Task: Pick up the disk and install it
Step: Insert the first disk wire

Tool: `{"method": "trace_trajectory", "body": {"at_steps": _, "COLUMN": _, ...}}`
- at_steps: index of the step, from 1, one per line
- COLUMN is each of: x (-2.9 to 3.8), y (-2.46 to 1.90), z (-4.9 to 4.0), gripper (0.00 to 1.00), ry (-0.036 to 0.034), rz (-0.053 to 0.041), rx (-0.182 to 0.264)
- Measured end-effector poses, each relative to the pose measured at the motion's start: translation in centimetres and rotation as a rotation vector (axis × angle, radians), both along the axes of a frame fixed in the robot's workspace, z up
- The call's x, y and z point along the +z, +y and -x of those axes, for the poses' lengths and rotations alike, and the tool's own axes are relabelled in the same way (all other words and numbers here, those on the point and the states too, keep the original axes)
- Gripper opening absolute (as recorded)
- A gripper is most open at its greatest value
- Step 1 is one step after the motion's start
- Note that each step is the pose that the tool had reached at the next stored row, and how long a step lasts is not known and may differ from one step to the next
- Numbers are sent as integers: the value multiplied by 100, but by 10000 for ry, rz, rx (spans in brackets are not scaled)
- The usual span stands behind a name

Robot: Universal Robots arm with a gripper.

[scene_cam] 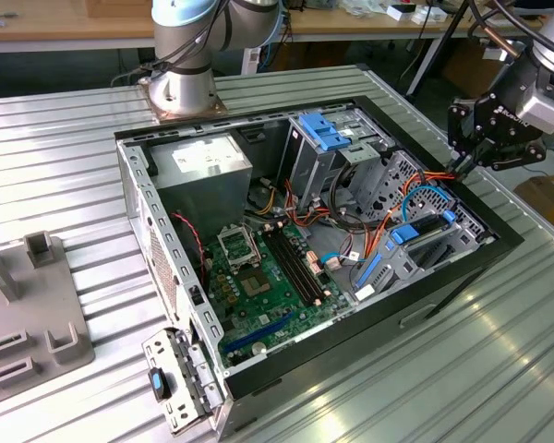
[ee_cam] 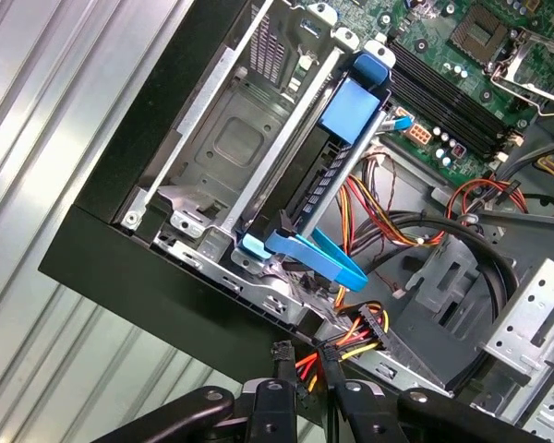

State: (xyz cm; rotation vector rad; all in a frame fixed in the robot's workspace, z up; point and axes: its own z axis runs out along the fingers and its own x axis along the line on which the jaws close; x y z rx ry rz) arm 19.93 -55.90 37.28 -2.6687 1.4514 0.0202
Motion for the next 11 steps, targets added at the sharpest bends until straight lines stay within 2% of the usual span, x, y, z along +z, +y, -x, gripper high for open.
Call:
{"method": "trace_trajectory", "body": {"at_steps": 3, "x": 0, "y": 0, "z": 0, "gripper": 25, "ry": 0, "rz": 0, "rx": 0}}
{"method": "trace_trajectory", "body": {"at_steps": 6, "x": 0, "y": 0, "z": 0, "gripper": 44, "ry": 0, "rz": 0, "rx": 1}}
{"method": "trace_trajectory", "body": {"at_steps": 11, "x": 0, "y": 0, "z": 0, "gripper": 44, "ry": 0, "rz": 0, "rx": 1}}
